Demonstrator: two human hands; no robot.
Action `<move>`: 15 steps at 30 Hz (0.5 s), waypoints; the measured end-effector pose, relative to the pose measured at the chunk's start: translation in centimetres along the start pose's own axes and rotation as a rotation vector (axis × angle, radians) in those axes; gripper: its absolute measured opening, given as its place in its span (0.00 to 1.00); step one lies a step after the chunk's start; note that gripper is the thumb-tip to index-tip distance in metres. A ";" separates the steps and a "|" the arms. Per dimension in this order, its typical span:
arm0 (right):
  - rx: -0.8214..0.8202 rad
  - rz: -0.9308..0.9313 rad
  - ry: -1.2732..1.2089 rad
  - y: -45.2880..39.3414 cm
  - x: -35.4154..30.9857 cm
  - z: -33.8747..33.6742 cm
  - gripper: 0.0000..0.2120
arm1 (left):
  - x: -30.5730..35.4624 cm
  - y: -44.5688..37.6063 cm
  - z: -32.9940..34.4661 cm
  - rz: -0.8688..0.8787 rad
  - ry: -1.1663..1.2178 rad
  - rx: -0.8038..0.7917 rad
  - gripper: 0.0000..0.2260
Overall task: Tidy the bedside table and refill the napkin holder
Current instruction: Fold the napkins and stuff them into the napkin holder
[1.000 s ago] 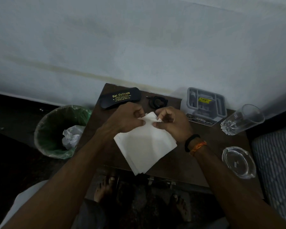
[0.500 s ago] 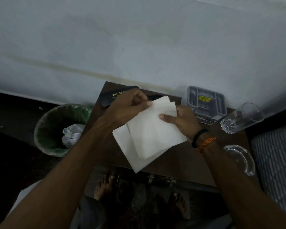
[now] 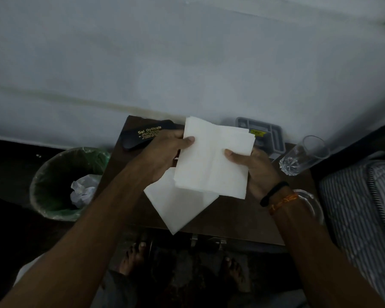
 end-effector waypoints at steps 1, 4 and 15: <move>-0.004 -0.005 -0.004 0.4 0.0 0.0 0.23 | 0.1 0.0 0.3 0.007 -0.024 0.002 0.10; -0.021 0.015 -0.055 1.6 0.4 0.0 0.23 | 0.7 0.3 1.6 0.031 -0.071 -0.014 0.10; 0.174 -0.068 -0.099 7.1 -1.0 -0.4 0.22 | 0.2 0.8 5.9 0.066 0.001 -0.177 0.16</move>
Point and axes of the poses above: each hand's wrist, its own y-axis away from the middle knuckle, its own z-axis out of the palm, x = y × z, the point moved 10 cm from there along -y, towards the middle knuckle, and after that the axes turned 15 degrees about -x, right-handed, at the moved point
